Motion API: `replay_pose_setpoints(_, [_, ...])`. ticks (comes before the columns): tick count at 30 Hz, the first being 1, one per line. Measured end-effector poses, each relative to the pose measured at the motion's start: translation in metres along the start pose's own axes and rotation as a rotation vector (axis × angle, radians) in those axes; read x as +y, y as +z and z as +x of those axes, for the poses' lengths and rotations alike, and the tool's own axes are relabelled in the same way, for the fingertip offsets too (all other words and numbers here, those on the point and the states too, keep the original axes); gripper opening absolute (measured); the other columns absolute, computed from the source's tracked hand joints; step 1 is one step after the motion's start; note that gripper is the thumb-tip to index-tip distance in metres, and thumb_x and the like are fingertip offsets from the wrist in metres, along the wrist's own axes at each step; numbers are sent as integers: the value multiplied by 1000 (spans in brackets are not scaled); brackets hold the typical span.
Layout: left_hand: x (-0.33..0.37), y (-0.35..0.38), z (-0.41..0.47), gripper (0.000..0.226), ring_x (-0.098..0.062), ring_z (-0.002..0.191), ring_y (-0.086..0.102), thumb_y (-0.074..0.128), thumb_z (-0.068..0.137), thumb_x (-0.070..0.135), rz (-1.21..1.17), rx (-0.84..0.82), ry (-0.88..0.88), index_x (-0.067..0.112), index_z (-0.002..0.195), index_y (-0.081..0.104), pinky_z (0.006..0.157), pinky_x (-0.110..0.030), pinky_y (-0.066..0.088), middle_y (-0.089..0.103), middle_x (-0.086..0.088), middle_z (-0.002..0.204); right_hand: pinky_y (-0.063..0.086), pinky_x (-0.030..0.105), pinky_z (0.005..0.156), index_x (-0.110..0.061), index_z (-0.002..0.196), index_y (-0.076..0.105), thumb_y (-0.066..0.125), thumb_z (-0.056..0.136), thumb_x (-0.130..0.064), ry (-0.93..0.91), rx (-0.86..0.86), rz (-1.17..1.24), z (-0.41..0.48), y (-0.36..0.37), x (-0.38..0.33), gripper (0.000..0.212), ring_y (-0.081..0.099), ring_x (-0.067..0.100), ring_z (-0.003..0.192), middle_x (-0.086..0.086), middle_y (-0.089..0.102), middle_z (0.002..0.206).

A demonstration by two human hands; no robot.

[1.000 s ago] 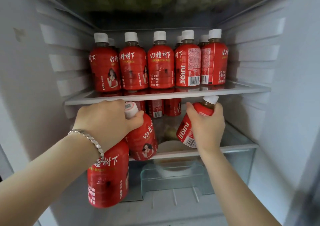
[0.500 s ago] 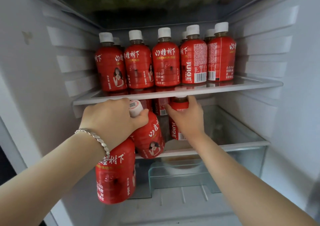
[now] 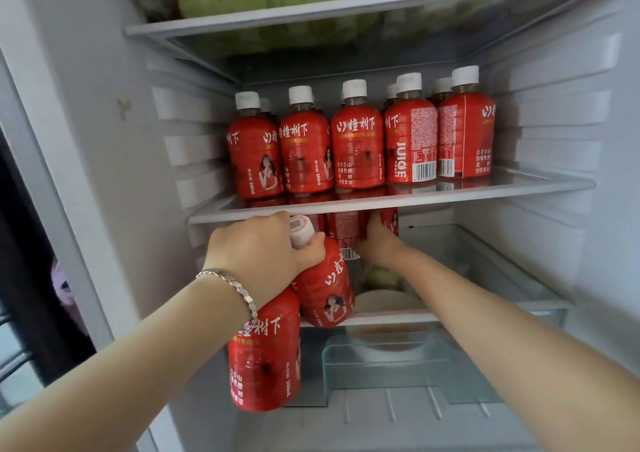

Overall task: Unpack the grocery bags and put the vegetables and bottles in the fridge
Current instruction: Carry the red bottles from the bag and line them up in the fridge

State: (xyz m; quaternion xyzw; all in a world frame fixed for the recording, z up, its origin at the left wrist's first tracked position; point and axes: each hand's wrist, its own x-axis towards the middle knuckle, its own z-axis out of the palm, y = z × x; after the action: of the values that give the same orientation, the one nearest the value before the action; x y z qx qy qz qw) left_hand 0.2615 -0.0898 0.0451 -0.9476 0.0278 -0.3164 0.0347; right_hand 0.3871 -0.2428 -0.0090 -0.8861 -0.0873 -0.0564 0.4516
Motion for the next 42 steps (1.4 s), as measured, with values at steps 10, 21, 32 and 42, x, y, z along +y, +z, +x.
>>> replay_pose_setpoints(10, [9,-4,-1,44,-17,75,54,34,80,70,-64,11,140,27,79,41,66,-26,35,49,9,73,54,23,87,-51,121,33,86,61,-16,-358,-24,321,-109,21,-15,88,60,0,101,-19,55,116])
replay_pose_setpoints(21, [6,5,3,46,-14,32,35,65,81,36,-230,384,116,22,54,31,41,-11,21,31,12,38,43,15,69,-37,113,40,83,64,-12,-66,663,691,-137,-1,13,70,56,-1,83,-18,53,98])
replay_pose_setpoints(32, [0,10,1,34,-18,32,37,36,79,38,-207,438,69,19,51,38,46,-9,19,38,7,40,42,24,79,-35,116,32,83,66,-22,-54,800,537,-101,-8,20,73,52,1,82,-21,45,94])
replay_pose_setpoints(42, [0,13,2,34,-20,36,38,49,82,27,-232,450,5,18,50,40,49,-13,20,34,8,41,43,26,85,-23,130,38,82,66,-25,-77,717,407,-60,-12,31,78,54,14,101,3,52,121])
